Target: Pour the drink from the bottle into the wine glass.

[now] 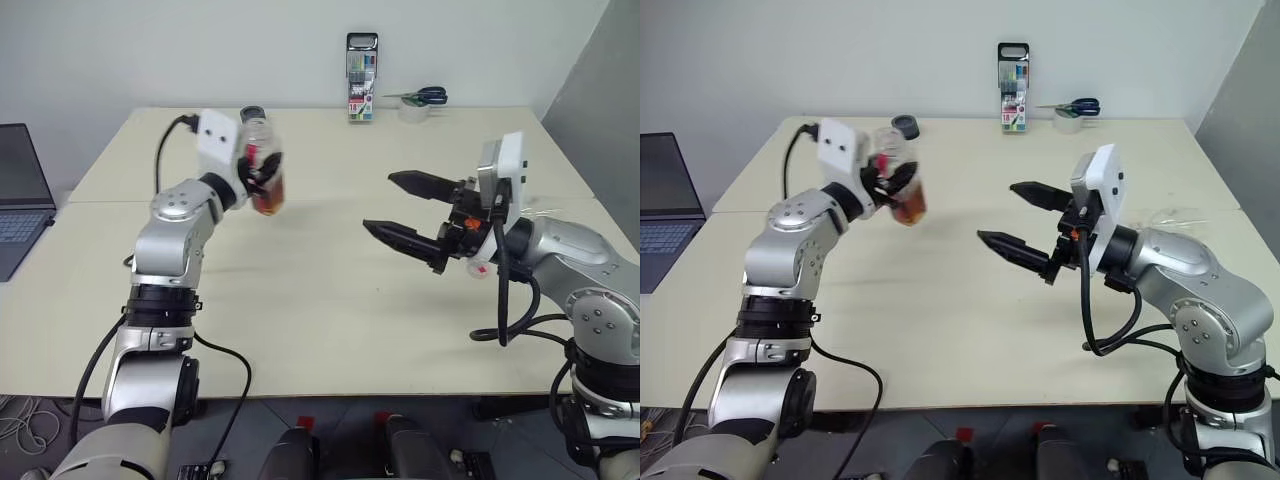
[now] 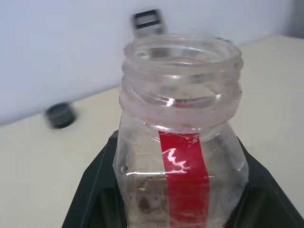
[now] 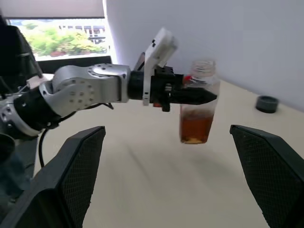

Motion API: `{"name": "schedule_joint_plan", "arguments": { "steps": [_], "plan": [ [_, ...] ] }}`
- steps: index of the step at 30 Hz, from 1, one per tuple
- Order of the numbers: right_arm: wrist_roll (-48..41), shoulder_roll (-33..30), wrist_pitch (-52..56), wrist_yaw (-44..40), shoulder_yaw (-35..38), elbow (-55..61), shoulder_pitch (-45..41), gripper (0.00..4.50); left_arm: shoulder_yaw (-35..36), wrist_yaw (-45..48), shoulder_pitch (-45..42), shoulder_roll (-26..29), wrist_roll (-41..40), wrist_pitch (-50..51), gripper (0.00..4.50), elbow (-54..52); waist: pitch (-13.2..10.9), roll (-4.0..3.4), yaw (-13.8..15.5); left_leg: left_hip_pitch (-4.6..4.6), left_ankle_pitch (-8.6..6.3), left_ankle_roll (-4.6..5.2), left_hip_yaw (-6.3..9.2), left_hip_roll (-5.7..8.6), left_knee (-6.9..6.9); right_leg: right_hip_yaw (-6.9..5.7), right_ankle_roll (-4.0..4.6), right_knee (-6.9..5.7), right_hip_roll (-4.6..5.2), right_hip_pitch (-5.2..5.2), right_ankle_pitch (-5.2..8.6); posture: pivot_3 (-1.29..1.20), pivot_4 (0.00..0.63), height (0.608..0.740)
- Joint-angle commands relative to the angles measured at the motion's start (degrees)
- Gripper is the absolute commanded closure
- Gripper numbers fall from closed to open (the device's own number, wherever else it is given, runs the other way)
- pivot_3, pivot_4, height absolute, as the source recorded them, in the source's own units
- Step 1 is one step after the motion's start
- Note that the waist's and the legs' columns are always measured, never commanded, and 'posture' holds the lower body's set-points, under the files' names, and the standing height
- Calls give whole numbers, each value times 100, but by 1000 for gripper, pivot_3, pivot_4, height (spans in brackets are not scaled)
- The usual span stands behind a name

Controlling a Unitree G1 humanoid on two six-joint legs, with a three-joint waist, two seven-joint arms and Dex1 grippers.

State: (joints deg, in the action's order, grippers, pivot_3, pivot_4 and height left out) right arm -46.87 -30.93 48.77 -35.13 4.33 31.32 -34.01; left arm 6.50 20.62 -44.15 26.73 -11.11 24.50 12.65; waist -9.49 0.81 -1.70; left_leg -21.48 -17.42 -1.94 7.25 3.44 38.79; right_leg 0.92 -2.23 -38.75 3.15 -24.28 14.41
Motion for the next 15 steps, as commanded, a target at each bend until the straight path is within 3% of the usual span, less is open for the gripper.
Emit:
{"name": "schedule_joint_plan", "arguments": {
  "steps": [1, 8, 15],
  "plan": [
    [2, 183, -159, -29, -211, -68, -234, 16, 500, -622, 82, -46, 66, -205, 2526, -157, 0, 0, 7, -5, 0, 0, 0, 1, 1, -1, 0, -1, 1, -4, 0, 0, 150, 740],
    [415, 461, -614, -80, -494, -532, -515, 16, 894, -622, 341, -241, -235, -436, 2526, 68, 2, 4, 22, -23, 1, -1, 16, 5, 8, -9, 1, 0, 4, -11, -1, 0, 150, 740],
    [524, 530, -654, -34, -541, -538, -558, 16, 1018, -476, 290, -128, -217, -1089, 2526, 1013, 3, 4, 18, -27, 1, -2, 19, 5, 7, -12, 2, 0, 4, -15, -1, 0, 150, 740]
  ]
}}
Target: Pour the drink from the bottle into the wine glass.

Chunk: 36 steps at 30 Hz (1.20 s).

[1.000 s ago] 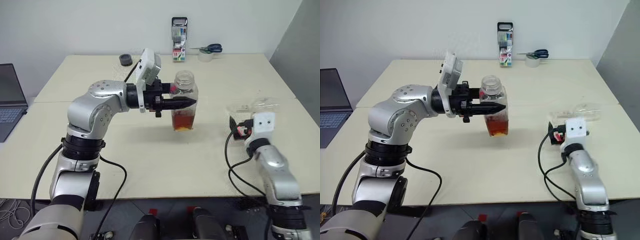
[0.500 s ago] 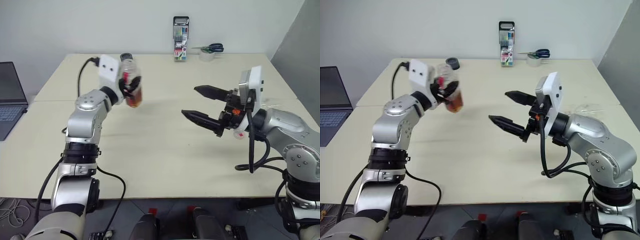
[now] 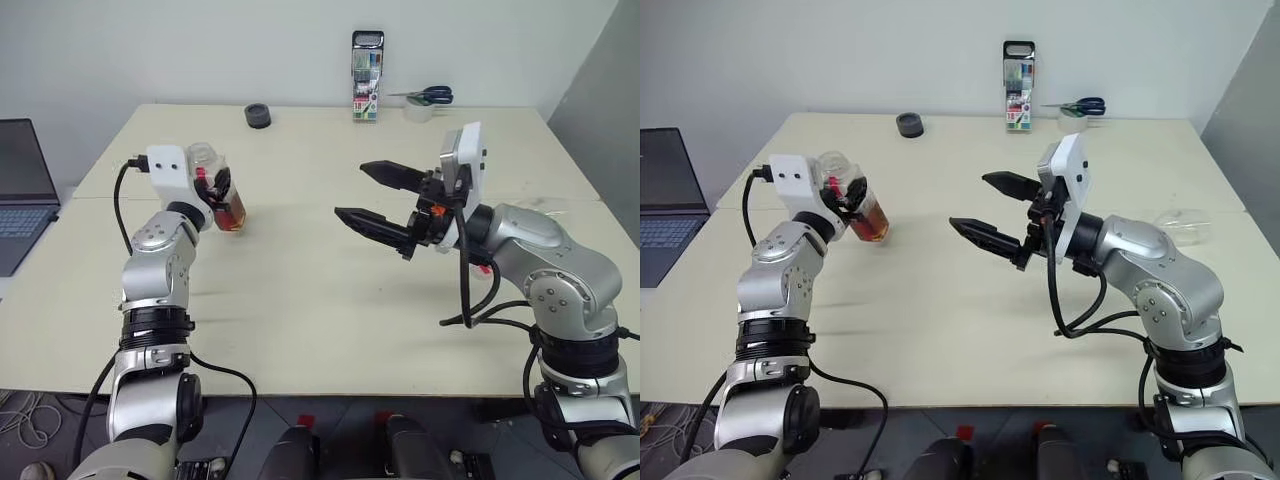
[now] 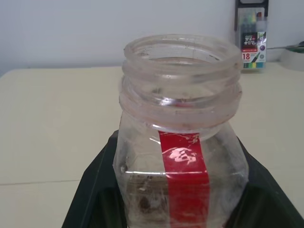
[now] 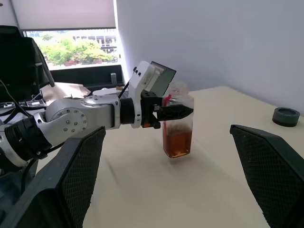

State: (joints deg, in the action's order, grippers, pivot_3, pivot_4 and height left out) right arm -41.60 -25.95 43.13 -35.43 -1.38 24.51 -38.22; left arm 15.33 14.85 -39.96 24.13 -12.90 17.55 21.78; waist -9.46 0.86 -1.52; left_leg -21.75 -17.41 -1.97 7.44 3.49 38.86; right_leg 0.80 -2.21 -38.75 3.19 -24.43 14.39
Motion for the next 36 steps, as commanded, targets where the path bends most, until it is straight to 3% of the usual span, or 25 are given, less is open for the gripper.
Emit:
{"name": "schedule_joint_plan", "arguments": {
  "steps": [1, 10, 18, 19, 29, 36],
  "plan": [
    [6, 50, -89, 27, 38, 133, -160, 16, 125, 160, -149, 151, -19, -503, 2526, 265, 0, 0, 0, 0, 0, 0, 0, 0, 0, -1, 0, 0, 0, -1, 0, 0, 150, 740],
    [32, 138, -43, 221, 71, 126, -269, 16, 94, 541, -142, 125, -69, -986, 2526, 923, 1, 1, -3, -1, 0, 0, 1, 0, -1, 0, 0, -1, 1, -1, 0, 0, 150, 740],
    [99, 178, -90, 338, 58, 144, -238, 0, 124, 448, 20, 181, -69, -921, 121, 863, 2, 1, -6, 1, 0, 0, 0, 0, -1, 0, 0, -4, 1, -2, 0, 0, 150, 740],
    [113, 182, -102, 345, 58, 138, -221, 0, 120, 455, 90, 189, -73, -881, 39, 786, 2, 1, -10, 1, 0, 0, 0, 0, -1, 0, 0, -4, 1, -2, 0, 0, 150, 740],
    [211, 310, -144, 407, 58, 220, -16, 0, 141, 296, 1072, 114, -187, -157, 39, -476, 3, 2, -15, -3, 0, 0, 1, -1, -2, 6, 1, -8, 1, -9, -1, 0, 150, 740],
    [182, 209, -38, 670, 272, 585, 585, 0, -63, 711, 2441, 333, -525, 1037, 39, -2262, 4, 3, -24, -2, -1, -1, 0, -4, -6, 16, 1, -5, 1, -10, 0, 0, 150, 740]
  ]
}}
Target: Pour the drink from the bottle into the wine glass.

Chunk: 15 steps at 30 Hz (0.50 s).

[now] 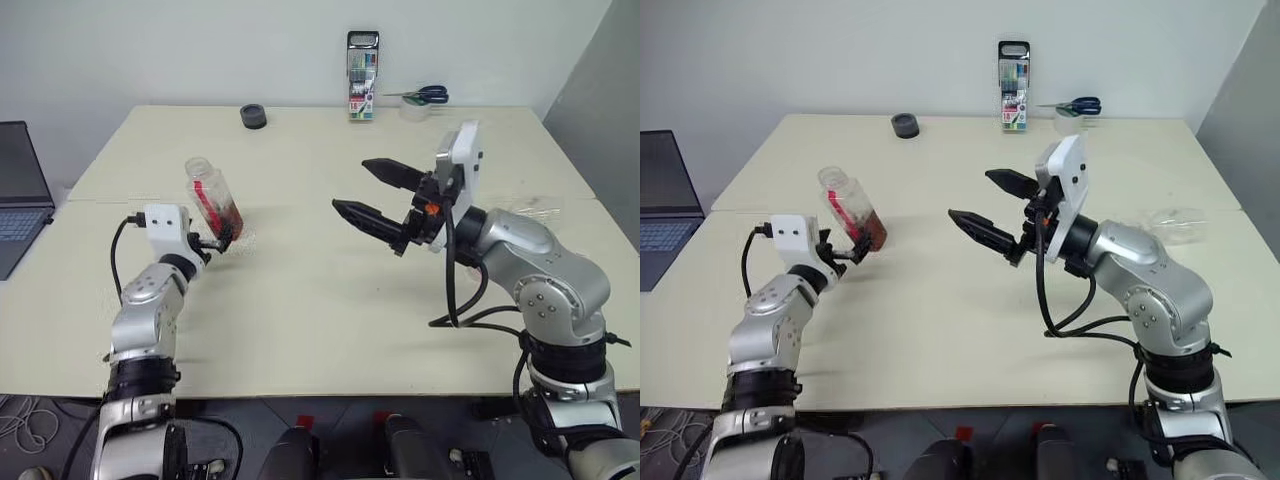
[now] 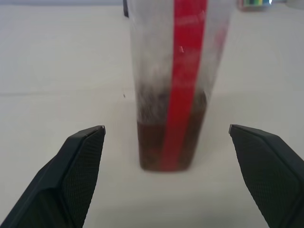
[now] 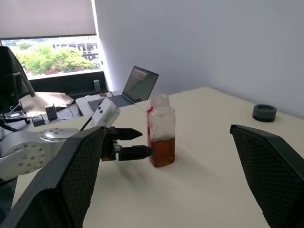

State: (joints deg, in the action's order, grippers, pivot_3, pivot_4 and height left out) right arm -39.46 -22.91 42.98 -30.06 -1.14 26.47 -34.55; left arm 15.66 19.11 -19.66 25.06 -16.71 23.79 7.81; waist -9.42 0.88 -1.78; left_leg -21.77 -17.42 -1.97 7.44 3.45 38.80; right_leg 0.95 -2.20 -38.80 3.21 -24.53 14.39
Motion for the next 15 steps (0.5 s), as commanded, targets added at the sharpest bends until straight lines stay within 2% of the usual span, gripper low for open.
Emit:
{"name": "schedule_joint_plan", "arguments": {
  "steps": [1, 4, 6, 10, 15],
  "plan": [
    [-54, -146, 7, 186, 322, 470, 372, 0, -155, 441, 620, 356, -179, 559, 39, -1148, 0, 0, 8, 0, 0, 0, 1, -1, -1, 1, 0, 1, -1, 0, 0, 0, 150, 740],
    [-118, -337, 102, 334, 600, 692, 908, 0, -418, 1199, 1059, 894, -345, 796, 39, -1990, 0, 0, 19, -2, 0, 0, 5, -2, -1, 0, 0, 2, -1, 4, 0, 0, 150, 740],
    [-109, -416, 158, 468, 768, 759, 1184, 0, -438, 1677, 1059, 1129, -805, 1144, 39, -2428, -1, 0, 54, 0, -1, 2, 7, -1, -1, -6, 1, 6, -1, 12, 0, 0, 150, 740],
    [-147, -267, 340, 1079, 1317, 549, 1518, 0, -634, 2548, 424, 1555, -1609, 1716, 39, -2917, -1, 0, 77, 10, -13, 22, 11, -1, 1, -15, 1, 13, -5, 31, 0, 0, 150, 740],
    [-196, 315, 595, 2261, 2064, -85, 1400, 0, -1111, 3121, -343, 1747, -1826, 1918, 39, -2869, 0, -1, 11, 42, -11, 20, -12, -1, -10, -10, 1, 4, -11, 42, 1, 0, 150, 740]
  ]
}}
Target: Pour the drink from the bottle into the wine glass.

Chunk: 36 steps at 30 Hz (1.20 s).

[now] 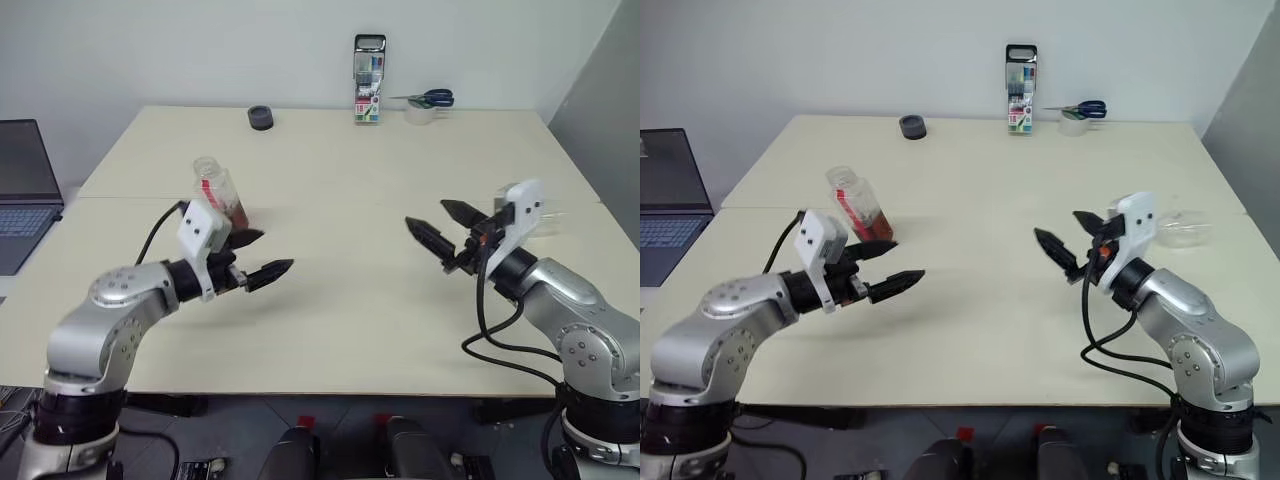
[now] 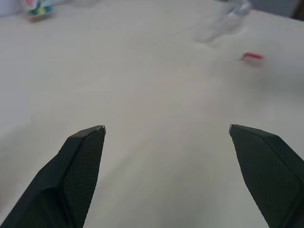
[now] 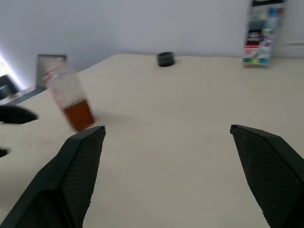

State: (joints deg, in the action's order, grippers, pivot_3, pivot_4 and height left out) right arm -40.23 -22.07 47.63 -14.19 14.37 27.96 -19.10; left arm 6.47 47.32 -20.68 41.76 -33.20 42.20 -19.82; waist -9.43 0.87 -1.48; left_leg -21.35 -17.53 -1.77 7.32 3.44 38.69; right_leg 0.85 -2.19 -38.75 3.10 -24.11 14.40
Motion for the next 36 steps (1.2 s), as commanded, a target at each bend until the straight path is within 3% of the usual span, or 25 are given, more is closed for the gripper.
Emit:
{"name": "schedule_joint_plan", "arguments": {
  "steps": [1, 6, 13, 31, 36],
  "plan": [
    [-230, 442, 176, 1018, 758, -413, -232, 0, -254, 346, -358, 69, -190, 84, 39, -86, 0, -1, -33, 2, 1, -1, -4, -2, -2, 5, 0, -1, -1, -1, 0, 0, 150, 740],
    [-1436, 1665, -55, 3054, 2381, -1695, -1057, 0, -587, 570, -772, -22, -9, -154, 39, 188, -1, -2, -49, 39, 6, -6, -31, -7, -40, 29, 3, -10, -5, 1, 0, 0, 150, 740],
    [-1997, 1909, -801, 3772, 3081, -3232, -1710, 0, -799, 800, -1055, -63, 167, -394, 39, 479, -3, -8, -54, 44, 12, -11, -55, -10, -64, 40, 9, 2, -6, -3, 4, 0, 150, 740],
    [-951, 680, -2889, 1739, 2832, -7985, -3467, 0, -957, 952, -1083, -317, 346, -644, 39, 605, -4, -9, -167, 56, 1, 22, -109, -15, -69, 80, 8, -1, -25, -4, 4, 0, 150, 740],
    [-897, 556, -3104, 1374, 2867, -8812, -3894, 0, -946, 968, -1140, -309, 419, -672, 39, 674, -4, -9, -185, 59, -1, 25, -114, -16, -68, 114, 6, 0, -28, -4, 3, 0, 150, 740]
  ]
}}
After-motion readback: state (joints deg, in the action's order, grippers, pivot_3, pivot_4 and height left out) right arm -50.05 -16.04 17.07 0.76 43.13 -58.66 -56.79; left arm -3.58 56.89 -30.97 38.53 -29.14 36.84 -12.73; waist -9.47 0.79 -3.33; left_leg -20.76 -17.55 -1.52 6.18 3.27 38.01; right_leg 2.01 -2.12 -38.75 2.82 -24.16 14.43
